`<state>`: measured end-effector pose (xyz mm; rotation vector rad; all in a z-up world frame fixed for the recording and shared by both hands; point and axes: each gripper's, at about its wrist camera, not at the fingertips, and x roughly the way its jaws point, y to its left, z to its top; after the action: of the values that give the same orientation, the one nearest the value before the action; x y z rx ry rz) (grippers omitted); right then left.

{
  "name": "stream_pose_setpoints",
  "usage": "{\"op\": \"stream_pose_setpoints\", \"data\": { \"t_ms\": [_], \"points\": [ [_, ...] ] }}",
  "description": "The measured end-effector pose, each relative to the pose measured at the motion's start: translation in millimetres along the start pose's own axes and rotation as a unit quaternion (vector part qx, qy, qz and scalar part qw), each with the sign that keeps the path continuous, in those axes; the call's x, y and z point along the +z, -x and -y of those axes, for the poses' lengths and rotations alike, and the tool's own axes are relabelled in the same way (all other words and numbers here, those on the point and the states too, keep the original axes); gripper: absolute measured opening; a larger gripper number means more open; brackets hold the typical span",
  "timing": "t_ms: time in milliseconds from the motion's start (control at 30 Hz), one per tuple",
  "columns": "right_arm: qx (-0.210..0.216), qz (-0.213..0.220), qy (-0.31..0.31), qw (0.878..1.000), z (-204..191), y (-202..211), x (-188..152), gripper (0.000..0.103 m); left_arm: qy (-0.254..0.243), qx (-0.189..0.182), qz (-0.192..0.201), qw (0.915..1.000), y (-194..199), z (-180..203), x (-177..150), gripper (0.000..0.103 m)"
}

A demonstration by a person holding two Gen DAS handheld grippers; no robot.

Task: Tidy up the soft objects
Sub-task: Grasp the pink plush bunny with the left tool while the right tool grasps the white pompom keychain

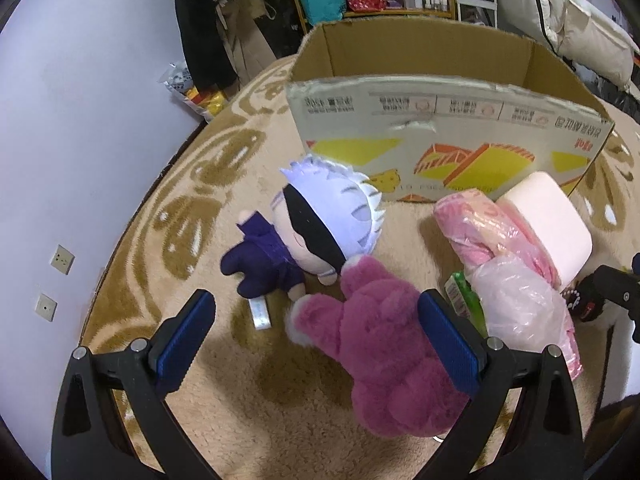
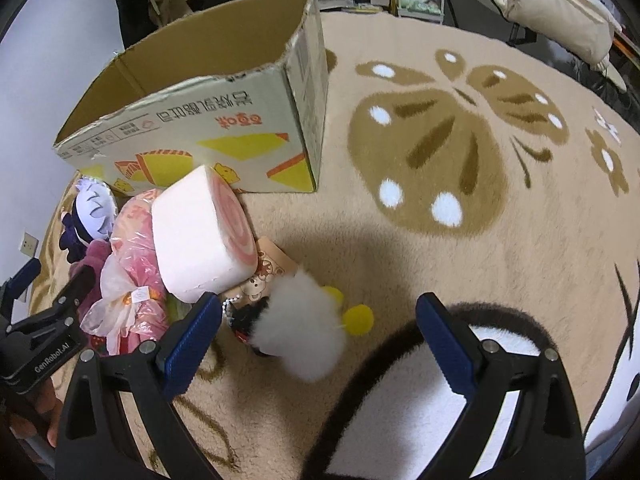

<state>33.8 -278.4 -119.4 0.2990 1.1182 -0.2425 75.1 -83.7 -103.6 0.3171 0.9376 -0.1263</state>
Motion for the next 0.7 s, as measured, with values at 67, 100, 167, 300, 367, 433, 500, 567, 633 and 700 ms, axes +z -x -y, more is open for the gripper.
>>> {"op": "stream_pose_setpoints", "data": {
  "t_ms": [67, 100, 167, 300, 367, 433, 500, 567, 633, 700],
  "points": [
    [0.004, -0.006, -0.004, 1.000, 2, -4, 0, 0.095, 0.001, -0.003, -0.005, 1.0000, -3, 1, 0, 0.100],
    [0.005, -0.009, -0.005, 1.000, 2, -7, 1, 0.094, 0.003, -0.006, -0.010, 0.9999, -6, 1, 0, 0.100],
    [0.006, -0.016, -0.004, 1.000, 2, -13, 1, 0.093, 0.004, -0.007, -0.019, 0.9998, -10, 3, -2, 0.100],
    [0.010, -0.030, 0.002, 0.999, -1, -24, -1, 0.086, -0.004, -0.002, -0.024, 0.9997, -18, 9, -4, 0.100],
    [0.016, -0.037, 0.004, 0.999, -3, -29, -1, 0.075, -0.004, 0.000, -0.024, 0.9997, -19, 10, -4, 0.100],
    [0.022, -0.042, 0.008, 0.999, -4, -32, -1, 0.065, 0.000, -0.008, -0.027, 0.9996, -21, 10, -5, 0.094],
    [0.032, -0.044, 0.016, 0.998, -6, -33, 0, 0.063, 0.009, -0.030, -0.035, 0.9989, -24, 10, -6, 0.085],
    [0.034, -0.043, 0.021, 0.998, -8, -33, 0, 0.057, 0.018, -0.043, -0.041, 0.9981, -25, 11, -7, 0.077],
    [0.039, -0.043, 0.027, 0.998, -10, -35, 0, 0.045, 0.021, -0.051, -0.043, 0.9976, -26, 12, -8, 0.074],
    [0.051, -0.047, 0.025, 0.997, -14, -35, -2, 0.043, 0.029, -0.058, -0.047, 0.9968, -26, 10, -8, 0.072]
  ]
}}
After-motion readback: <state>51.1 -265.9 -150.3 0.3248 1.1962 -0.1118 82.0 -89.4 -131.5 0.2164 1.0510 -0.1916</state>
